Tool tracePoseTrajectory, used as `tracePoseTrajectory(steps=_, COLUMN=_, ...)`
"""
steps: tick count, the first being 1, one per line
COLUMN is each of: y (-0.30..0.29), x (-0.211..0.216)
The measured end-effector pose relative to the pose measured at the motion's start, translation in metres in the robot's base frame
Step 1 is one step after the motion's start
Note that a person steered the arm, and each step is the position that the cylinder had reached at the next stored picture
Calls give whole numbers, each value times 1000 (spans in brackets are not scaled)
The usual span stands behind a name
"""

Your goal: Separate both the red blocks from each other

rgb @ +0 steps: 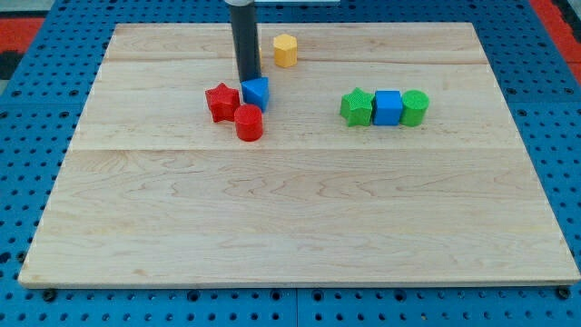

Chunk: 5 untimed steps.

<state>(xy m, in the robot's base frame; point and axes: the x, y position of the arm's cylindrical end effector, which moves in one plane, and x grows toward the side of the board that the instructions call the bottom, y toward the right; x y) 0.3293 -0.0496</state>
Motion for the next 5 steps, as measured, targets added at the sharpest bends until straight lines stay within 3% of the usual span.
tracePoseTrajectory(steps=3, y=-18, x=28)
tracePoseTrajectory(steps=5, y=-23, x=79)
